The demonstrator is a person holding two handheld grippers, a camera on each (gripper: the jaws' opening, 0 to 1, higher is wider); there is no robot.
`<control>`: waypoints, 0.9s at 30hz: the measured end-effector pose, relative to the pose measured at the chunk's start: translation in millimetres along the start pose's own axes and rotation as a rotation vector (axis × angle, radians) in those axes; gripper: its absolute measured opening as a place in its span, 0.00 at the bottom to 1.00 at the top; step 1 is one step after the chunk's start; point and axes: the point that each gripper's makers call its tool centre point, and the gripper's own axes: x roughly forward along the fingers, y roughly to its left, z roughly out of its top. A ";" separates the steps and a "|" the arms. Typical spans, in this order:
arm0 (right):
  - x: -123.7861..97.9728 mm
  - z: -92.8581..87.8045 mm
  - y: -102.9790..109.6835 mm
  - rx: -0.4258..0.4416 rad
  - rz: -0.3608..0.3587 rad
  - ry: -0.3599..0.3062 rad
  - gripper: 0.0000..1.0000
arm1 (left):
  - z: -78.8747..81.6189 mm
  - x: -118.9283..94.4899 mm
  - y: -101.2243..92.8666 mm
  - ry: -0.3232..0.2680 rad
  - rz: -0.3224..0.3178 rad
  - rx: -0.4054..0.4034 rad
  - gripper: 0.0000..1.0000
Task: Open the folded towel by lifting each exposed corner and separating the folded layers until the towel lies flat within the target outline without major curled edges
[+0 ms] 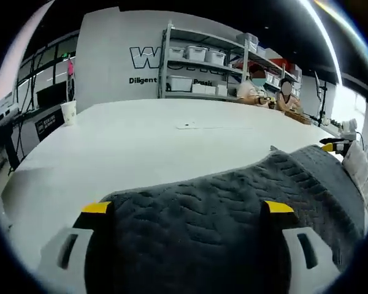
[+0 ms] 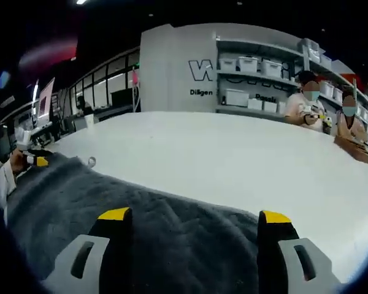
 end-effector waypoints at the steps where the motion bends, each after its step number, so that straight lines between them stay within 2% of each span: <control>1: 1.0 -1.0 -1.0 -0.002 0.001 0.003 0.82 | -0.3 0.7 0.2 0.002 0.003 0.008 0.97; 4: 4.5 -2.2 -0.6 0.016 0.028 -0.001 0.80 | -1.2 1.8 0.8 0.004 0.006 0.024 0.96; 6: 6.0 -1.6 0.4 0.015 0.038 -0.004 0.78 | -4.6 2.2 0.5 0.015 0.016 0.066 0.97; 10: 7.6 -5.4 3.5 0.000 0.041 0.014 0.78 | -4.4 2.3 0.5 0.003 0.014 0.070 0.98; 13: 8.6 -12.2 10.0 -0.014 0.063 0.043 0.77 | -4.4 2.1 1.5 -0.010 0.011 0.073 0.98; 16: 12.1 -21.9 7.0 -0.044 0.044 0.089 0.78 | -4.4 2.0 1.8 -0.024 0.006 0.076 0.98; 27: 10.3 -21.4 1.2 -0.031 0.029 0.068 0.84 | -3.2 2.4 3.1 -0.046 -0.004 0.084 0.99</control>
